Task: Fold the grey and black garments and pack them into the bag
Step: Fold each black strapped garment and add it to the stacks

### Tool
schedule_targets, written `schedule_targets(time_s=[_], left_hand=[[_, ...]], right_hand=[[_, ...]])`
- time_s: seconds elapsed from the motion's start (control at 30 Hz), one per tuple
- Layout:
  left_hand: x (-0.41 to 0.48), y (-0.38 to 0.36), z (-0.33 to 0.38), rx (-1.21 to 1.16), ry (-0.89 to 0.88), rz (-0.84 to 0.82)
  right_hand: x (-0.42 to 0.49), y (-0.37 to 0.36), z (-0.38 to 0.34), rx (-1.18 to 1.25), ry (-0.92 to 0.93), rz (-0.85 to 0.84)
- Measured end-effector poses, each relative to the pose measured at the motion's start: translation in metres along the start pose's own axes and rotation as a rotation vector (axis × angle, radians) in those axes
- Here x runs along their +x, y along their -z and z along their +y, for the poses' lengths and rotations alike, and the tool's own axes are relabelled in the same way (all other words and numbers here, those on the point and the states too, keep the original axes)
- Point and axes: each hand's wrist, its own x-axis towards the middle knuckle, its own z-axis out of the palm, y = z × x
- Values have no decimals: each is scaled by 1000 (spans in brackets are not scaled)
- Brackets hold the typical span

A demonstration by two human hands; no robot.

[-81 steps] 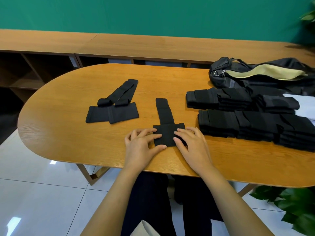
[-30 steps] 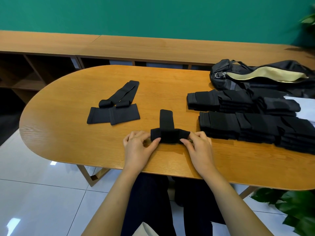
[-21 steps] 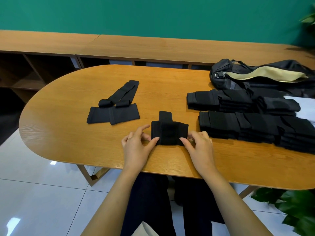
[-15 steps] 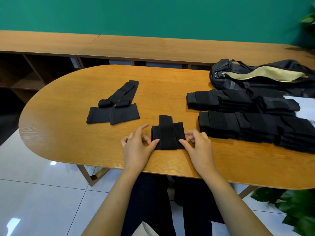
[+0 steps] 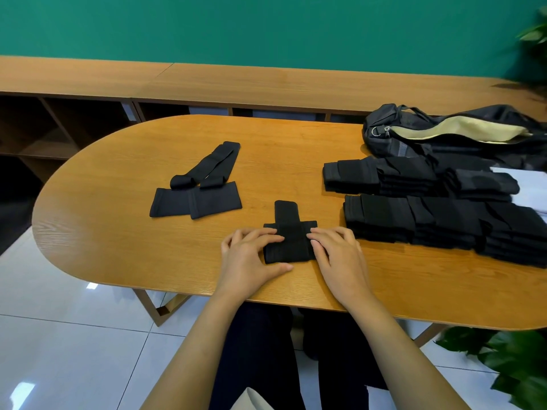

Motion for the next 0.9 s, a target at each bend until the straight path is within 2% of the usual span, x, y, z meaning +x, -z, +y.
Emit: schedule_targets(time_s=[0.2, 0.3, 0.43, 0.67, 0.77, 0.9], left_hand=[[-1, -1, 1, -45, -10, 54], [-1, -1, 1, -87, 10, 81], [-1, -1, 1, -122, -9, 110], [-1, -2, -1, -77, -55, 116], [0, -4, -3, -67, -55, 132], [0, -4, -4, -91, -31, 147]], right_hand=[[-1, 6, -1, 78, 6, -53], [-2, 6, -3, 58, 99, -96], [-2, 3, 2, 54, 196, -5], [-6, 6, -1, 155, 137, 114], [-5, 6, -1, 176, 153, 122], [-5, 6, 0, 240, 47, 83]])
